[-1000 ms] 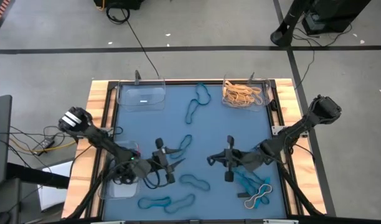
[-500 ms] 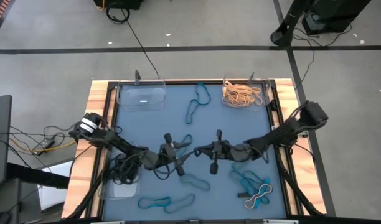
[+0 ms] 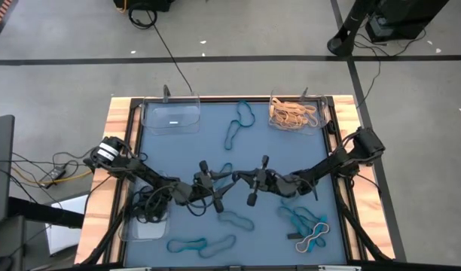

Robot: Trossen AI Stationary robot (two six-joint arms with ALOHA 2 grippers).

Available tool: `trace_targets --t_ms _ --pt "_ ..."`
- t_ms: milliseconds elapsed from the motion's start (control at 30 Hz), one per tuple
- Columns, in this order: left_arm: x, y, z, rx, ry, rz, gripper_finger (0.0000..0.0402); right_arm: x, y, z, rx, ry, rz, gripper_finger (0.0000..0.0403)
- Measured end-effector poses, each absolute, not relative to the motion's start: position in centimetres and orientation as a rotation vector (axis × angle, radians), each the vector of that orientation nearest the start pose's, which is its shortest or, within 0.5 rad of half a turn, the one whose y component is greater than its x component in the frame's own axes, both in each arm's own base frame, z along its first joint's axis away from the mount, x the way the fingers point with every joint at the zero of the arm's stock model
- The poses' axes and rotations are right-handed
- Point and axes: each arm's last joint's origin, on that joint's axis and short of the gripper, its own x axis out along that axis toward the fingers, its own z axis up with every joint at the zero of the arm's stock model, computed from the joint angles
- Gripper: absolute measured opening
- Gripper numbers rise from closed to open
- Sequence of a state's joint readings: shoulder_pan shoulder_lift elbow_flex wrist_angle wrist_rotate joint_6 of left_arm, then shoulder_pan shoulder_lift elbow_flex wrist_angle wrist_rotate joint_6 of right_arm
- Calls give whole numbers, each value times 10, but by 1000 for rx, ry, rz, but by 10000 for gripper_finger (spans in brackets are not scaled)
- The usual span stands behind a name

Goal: Sort rubber bands into baskets
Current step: Put the small black rubber band into the bottom left transparent bin

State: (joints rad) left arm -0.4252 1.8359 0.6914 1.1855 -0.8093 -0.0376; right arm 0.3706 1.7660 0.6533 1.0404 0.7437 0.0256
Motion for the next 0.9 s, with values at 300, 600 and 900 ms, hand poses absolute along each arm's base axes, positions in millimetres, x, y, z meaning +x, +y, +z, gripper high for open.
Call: trace_targets --t_ms 300,600,900 --pt "314 -111 164 -137 -57 403 157 308 96 169 -8 9 -380 11" --pt "318 -103 164 -140 -57 363 74 309 95 170 -5 4 -380 11" --pt "318 -108 165 -107 -51 314 12 309 96 169 -6 11 -368 33"
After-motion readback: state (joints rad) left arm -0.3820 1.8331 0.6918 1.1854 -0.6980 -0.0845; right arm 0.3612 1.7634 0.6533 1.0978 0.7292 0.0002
